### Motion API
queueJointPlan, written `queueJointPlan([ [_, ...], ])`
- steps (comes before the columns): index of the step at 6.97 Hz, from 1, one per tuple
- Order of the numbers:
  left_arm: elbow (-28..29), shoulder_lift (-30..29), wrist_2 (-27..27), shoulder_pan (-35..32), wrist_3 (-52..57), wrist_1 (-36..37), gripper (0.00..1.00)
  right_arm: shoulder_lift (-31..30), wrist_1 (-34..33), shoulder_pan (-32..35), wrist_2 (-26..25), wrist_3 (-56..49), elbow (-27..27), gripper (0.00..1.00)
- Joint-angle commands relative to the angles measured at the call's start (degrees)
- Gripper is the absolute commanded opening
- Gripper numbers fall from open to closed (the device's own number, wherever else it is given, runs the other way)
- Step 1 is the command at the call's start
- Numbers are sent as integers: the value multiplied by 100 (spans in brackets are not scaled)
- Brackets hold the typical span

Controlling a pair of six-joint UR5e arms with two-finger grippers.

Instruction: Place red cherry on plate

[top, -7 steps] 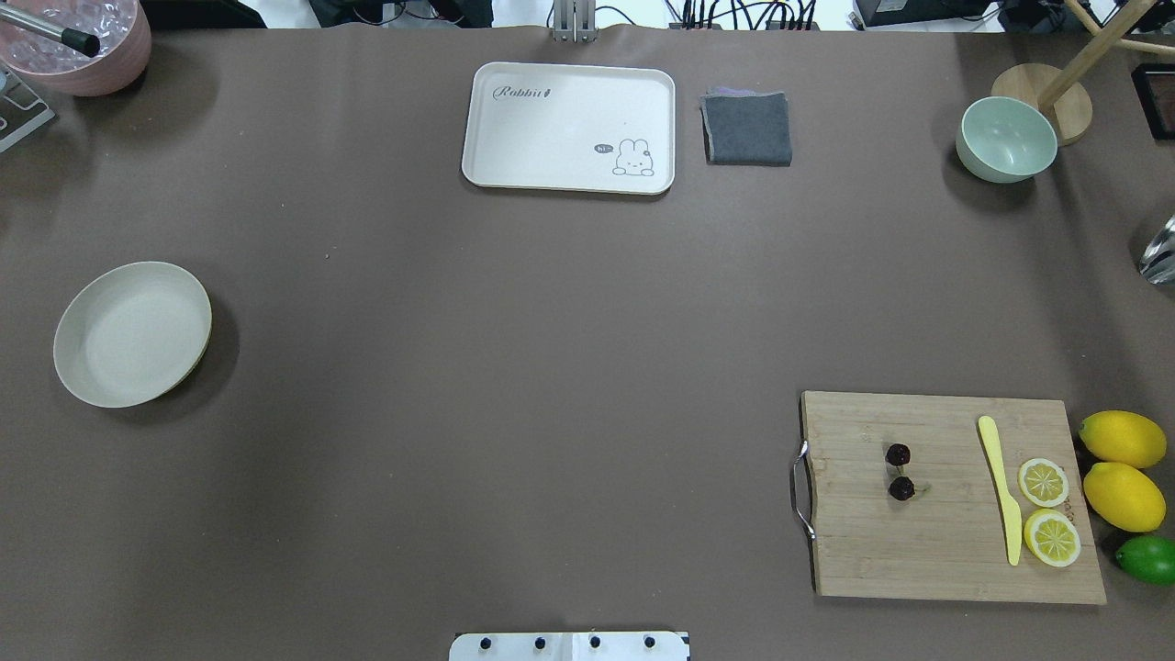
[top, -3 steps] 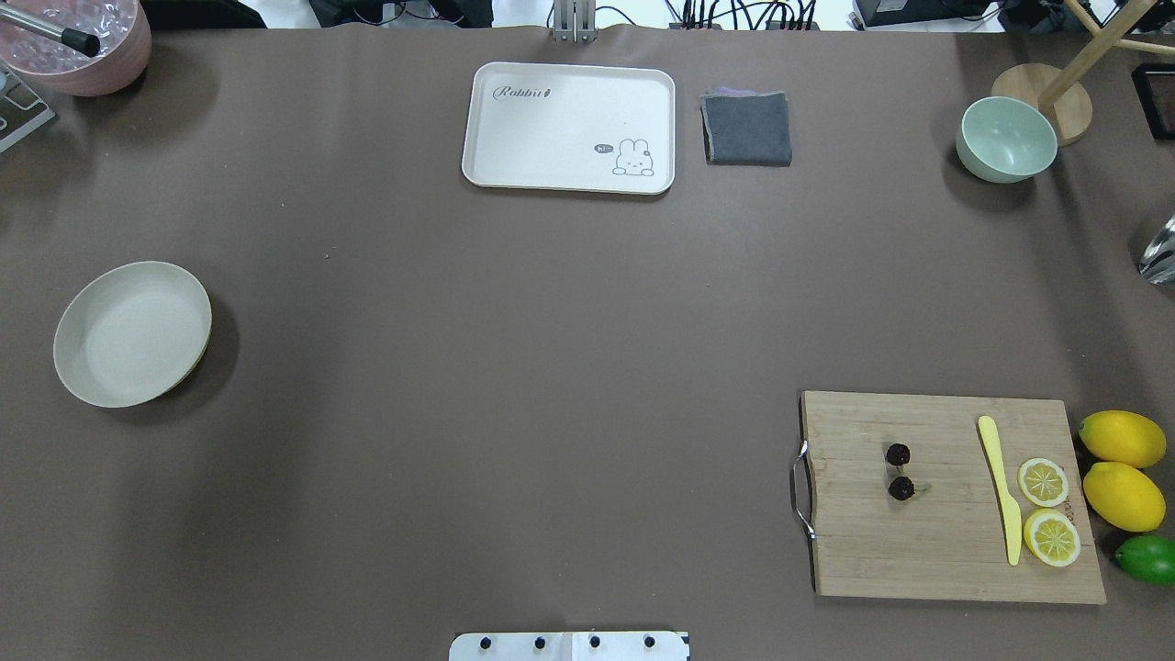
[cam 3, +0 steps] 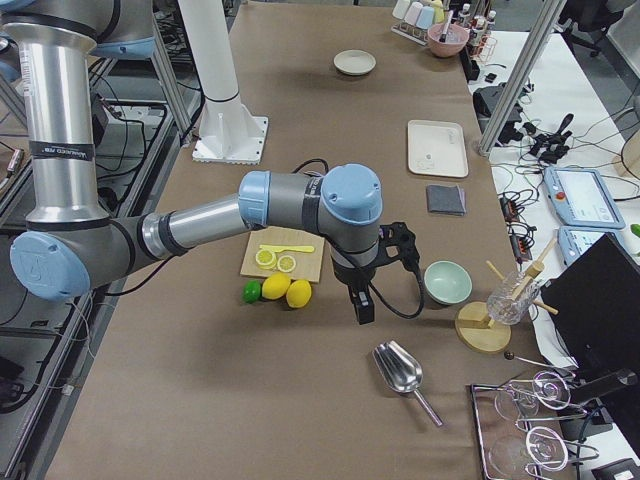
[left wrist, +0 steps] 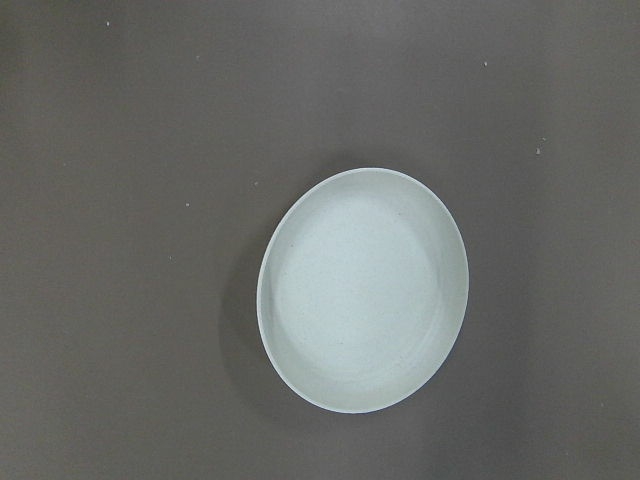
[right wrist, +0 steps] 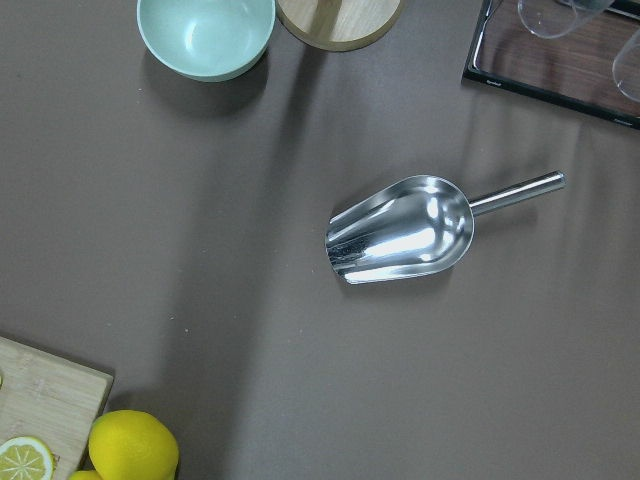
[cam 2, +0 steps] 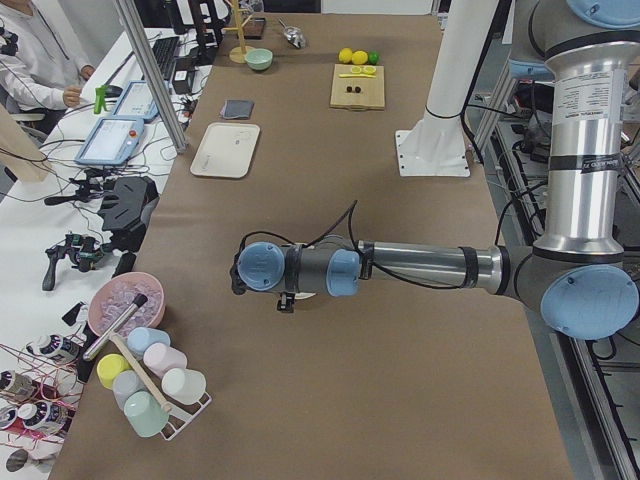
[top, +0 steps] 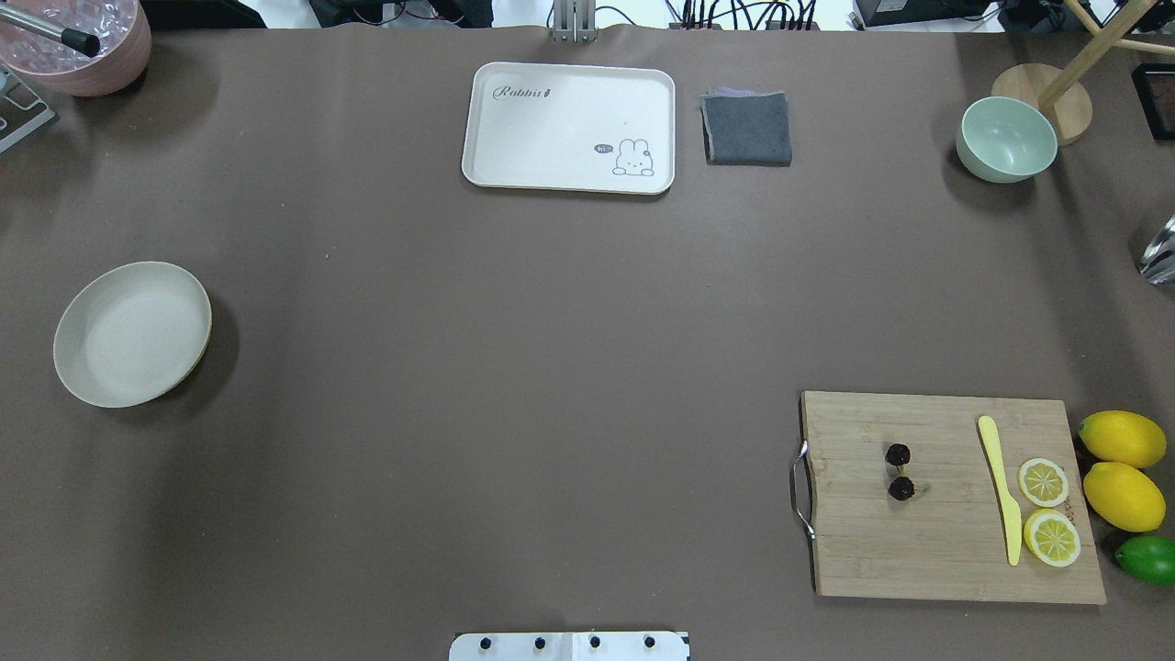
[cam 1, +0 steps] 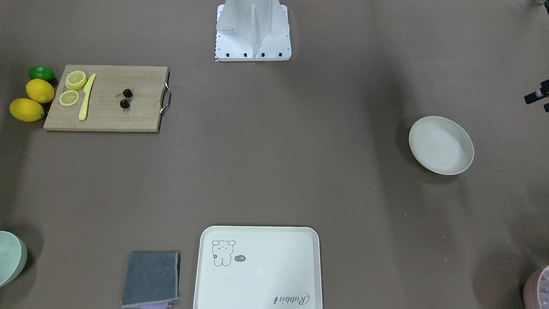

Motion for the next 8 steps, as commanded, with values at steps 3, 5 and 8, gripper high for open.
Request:
queueJointPlan([
  [3,1009,-176,938,824,-2245,-2892,98,-11,-3,2,9,31,-68,100],
  [5,1035,-308,1394,1139,-2597,-3128,98,-11,-3,2,9,31,-77,100],
  [8,1315,-440,1842,1990,-4491,-4741,97,16,6,2,26,31,-121,100],
])
